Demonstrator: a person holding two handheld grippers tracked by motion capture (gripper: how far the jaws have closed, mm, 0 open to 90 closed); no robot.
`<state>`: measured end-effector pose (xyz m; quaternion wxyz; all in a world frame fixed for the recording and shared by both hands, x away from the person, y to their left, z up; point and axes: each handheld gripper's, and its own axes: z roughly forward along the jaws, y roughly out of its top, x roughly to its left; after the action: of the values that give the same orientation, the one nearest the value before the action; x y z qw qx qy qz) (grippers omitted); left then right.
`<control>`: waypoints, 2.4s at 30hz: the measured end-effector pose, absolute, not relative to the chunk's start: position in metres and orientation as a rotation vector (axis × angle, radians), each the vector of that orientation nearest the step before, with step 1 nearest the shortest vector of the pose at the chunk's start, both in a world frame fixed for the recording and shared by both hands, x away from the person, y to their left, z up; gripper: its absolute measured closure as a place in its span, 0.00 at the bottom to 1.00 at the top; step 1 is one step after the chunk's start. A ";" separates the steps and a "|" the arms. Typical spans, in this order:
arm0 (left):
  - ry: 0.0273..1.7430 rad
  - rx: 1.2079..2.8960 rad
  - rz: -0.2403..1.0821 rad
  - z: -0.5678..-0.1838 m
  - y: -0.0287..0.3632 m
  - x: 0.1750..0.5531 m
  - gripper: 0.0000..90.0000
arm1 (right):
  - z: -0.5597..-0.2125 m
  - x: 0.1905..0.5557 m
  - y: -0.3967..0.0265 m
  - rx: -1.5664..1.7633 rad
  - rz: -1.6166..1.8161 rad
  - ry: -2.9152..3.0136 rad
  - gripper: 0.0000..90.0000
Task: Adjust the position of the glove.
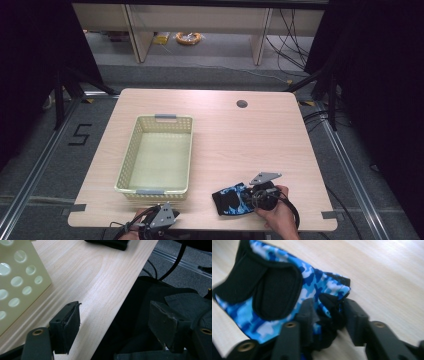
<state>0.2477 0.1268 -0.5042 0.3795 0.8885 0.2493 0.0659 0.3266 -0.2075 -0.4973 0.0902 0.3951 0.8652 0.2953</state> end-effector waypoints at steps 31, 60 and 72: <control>0.813 2.140 -0.161 -0.511 0.049 0.292 0.44 | -0.502 0.314 -0.214 1.231 1.012 2.575 0.87; 0.777 2.120 -0.089 -0.515 0.030 0.303 0.74 | -0.504 0.314 -0.220 1.253 1.062 2.565 0.88; 0.782 2.114 -0.019 -0.508 0.038 0.299 0.69 | -0.502 0.308 -0.218 1.308 1.035 2.536 0.89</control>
<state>0.2992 0.0380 -0.5080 0.4293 0.8471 0.3133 -0.0074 0.3080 -0.2178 -0.5024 0.0530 0.4303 0.8343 0.3405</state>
